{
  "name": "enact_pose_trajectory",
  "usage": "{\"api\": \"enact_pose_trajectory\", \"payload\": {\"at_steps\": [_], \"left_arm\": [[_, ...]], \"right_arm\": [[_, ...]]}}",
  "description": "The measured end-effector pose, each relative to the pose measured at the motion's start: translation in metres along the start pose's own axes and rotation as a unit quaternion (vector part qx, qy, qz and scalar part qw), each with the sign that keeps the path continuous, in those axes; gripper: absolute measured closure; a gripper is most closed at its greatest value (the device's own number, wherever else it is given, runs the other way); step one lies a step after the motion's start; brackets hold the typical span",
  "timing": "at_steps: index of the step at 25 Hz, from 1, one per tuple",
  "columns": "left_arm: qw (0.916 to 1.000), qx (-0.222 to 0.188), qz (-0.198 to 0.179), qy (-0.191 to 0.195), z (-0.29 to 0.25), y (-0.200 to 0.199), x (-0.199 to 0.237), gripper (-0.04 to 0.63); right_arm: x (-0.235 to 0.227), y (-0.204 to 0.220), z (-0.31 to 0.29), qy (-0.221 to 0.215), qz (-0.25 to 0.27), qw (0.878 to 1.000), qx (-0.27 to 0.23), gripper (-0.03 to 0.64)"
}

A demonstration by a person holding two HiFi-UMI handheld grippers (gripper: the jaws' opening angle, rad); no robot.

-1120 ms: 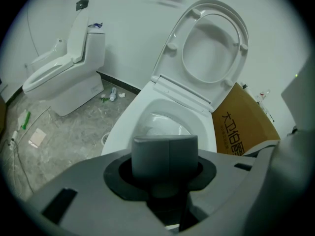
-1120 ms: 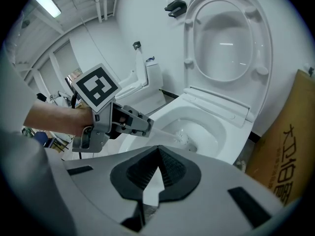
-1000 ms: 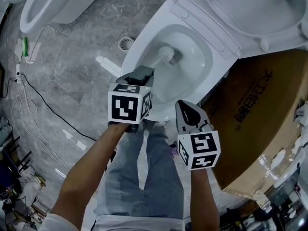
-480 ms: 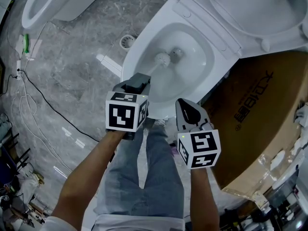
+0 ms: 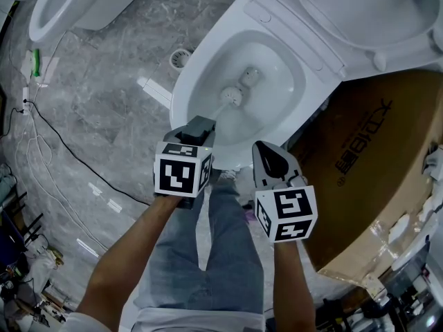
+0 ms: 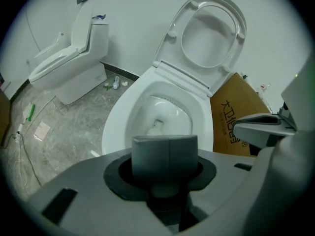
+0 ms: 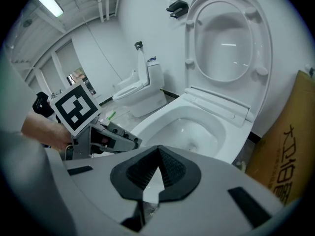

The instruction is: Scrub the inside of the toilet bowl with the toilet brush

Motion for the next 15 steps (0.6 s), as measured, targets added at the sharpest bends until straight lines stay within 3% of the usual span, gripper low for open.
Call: {"api": "enact_pose_trajectory", "payload": {"at_steps": [15], "left_arm": [[0.9995,-0.003,-0.010,0.031,-0.013,-0.009,-0.029,0.439]], "right_arm": [[-0.005,0.005,0.000,0.003,-0.004,1.000,0.004,0.615]]}}
Point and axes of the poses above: the fingertips, and each gripper's own axes: z backward along the fingers, x to its left, y out of its underside, the point moved 5 cm from there along z, backward along the fingers, and after that the axes turned 12 degrees about x, right-handed, at the moved point
